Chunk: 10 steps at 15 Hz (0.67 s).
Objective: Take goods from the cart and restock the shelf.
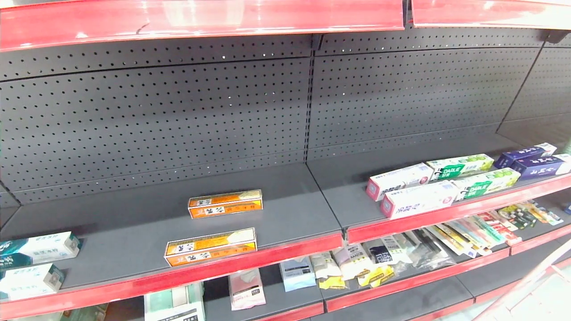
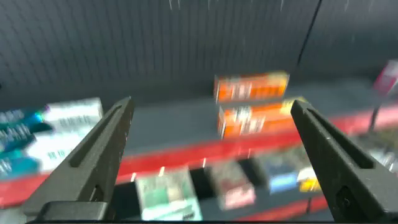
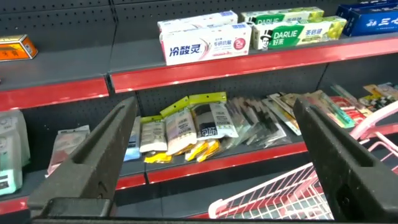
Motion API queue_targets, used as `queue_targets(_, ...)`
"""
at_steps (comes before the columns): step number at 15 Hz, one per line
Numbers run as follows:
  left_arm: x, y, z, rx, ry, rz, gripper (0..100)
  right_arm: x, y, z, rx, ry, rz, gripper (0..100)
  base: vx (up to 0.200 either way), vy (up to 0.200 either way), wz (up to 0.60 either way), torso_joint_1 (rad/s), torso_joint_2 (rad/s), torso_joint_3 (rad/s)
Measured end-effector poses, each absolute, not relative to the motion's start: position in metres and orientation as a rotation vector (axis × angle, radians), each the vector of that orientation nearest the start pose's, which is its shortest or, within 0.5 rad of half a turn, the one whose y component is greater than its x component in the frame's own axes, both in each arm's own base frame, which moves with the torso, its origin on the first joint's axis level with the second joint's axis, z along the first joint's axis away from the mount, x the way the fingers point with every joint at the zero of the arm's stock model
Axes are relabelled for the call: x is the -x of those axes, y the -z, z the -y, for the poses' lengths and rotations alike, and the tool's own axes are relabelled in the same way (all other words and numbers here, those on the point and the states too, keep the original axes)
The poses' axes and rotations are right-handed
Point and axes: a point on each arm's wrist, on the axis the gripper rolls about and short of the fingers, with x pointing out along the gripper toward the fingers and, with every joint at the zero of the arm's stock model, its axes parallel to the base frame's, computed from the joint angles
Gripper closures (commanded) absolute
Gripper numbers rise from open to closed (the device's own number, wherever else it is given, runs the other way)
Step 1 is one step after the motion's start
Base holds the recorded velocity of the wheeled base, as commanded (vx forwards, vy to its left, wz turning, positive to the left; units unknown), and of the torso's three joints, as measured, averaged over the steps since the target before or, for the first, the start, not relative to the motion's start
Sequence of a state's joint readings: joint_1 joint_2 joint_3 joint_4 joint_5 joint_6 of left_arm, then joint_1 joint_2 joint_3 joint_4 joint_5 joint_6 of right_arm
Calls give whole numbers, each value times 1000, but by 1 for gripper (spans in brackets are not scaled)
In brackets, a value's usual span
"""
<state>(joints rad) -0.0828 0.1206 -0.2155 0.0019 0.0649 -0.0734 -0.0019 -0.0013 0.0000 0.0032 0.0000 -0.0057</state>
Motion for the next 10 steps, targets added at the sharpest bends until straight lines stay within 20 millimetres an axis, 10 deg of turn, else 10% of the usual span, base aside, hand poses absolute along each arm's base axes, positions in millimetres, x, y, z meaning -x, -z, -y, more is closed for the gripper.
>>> queue_targets(4,-27,-185,-3,-8,-172,-275,0,23,-75,0,6,1,-2,0,0,0,0,0,0,0)
queue_targets(10,-137,-154,4,-71,-224,-618,0,23,-75,0,6,1,-2,0,0,0,0,0,0,0)
